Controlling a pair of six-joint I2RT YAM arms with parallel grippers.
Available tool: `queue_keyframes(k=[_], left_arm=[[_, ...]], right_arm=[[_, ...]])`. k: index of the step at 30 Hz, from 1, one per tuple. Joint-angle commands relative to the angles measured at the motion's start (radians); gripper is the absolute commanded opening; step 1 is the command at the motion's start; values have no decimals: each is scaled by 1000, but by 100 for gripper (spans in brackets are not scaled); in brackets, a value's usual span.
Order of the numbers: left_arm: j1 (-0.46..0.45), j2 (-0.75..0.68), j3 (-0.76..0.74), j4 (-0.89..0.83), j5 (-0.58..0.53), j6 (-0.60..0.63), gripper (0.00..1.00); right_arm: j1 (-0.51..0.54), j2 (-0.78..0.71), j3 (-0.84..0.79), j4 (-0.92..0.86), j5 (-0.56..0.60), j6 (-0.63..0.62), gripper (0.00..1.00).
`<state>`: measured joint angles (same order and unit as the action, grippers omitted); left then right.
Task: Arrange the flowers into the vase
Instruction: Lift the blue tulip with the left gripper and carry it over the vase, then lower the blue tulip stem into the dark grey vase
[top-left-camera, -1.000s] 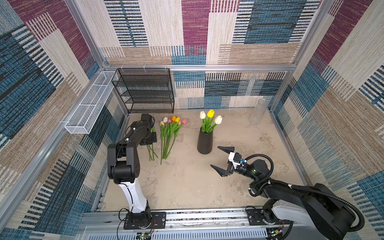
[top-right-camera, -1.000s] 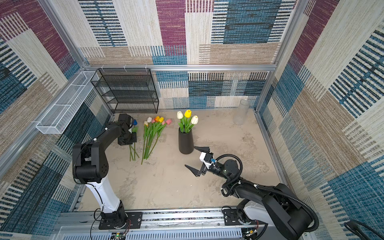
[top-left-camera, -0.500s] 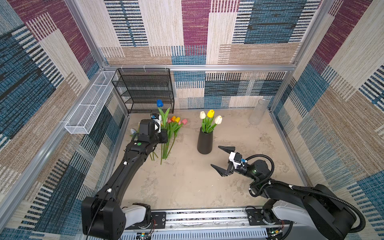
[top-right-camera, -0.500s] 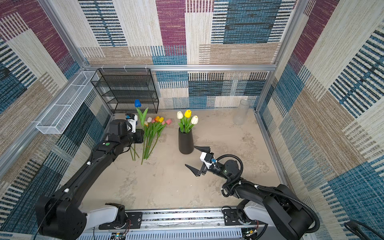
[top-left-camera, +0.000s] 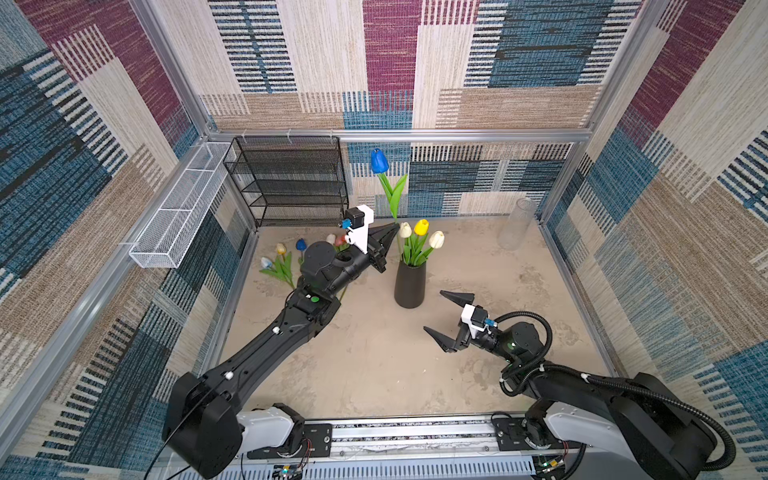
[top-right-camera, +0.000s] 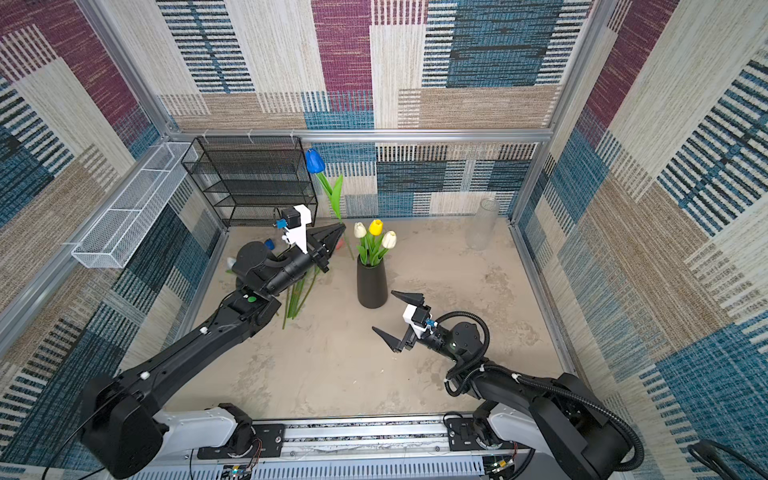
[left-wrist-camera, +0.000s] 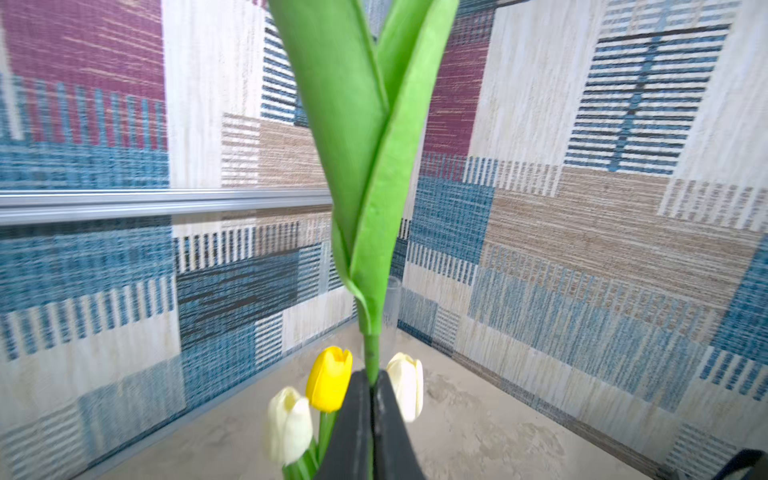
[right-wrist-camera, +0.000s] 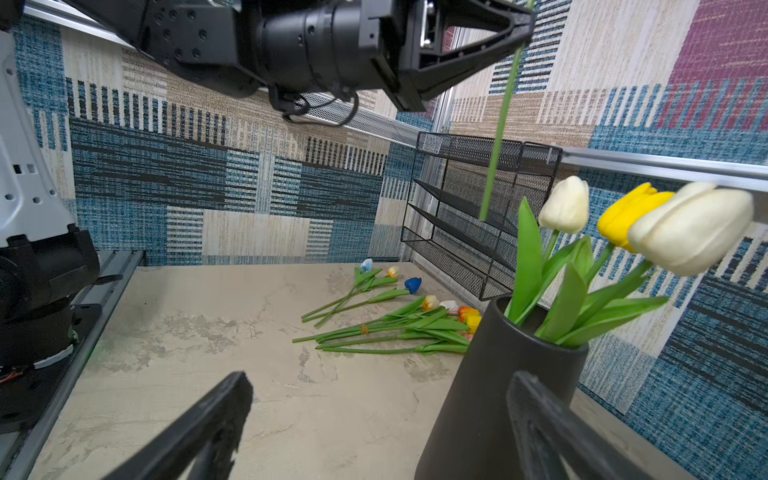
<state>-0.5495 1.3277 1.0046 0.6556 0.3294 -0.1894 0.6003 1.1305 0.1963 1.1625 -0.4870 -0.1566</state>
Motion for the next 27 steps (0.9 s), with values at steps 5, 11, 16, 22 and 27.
queue_keyframes(k=[5, 11, 16, 22, 27], left_arm=[[-27, 174, 34, 308, 58, -24, 0], [-43, 194, 30, 205, -9, 97, 0], [-44, 216, -7, 229, -53, 134, 0], [-56, 248, -26, 256, -84, 165, 0], [-64, 258, -52, 284, -114, 189, 0]], right_arm=[[1, -16, -6, 37, 9, -5, 100], [1, -41, -14, 31, 22, -12, 100], [1, -26, -11, 40, 12, -8, 100], [1, -29, -12, 39, 18, -11, 100], [1, -31, -14, 37, 15, -10, 100]])
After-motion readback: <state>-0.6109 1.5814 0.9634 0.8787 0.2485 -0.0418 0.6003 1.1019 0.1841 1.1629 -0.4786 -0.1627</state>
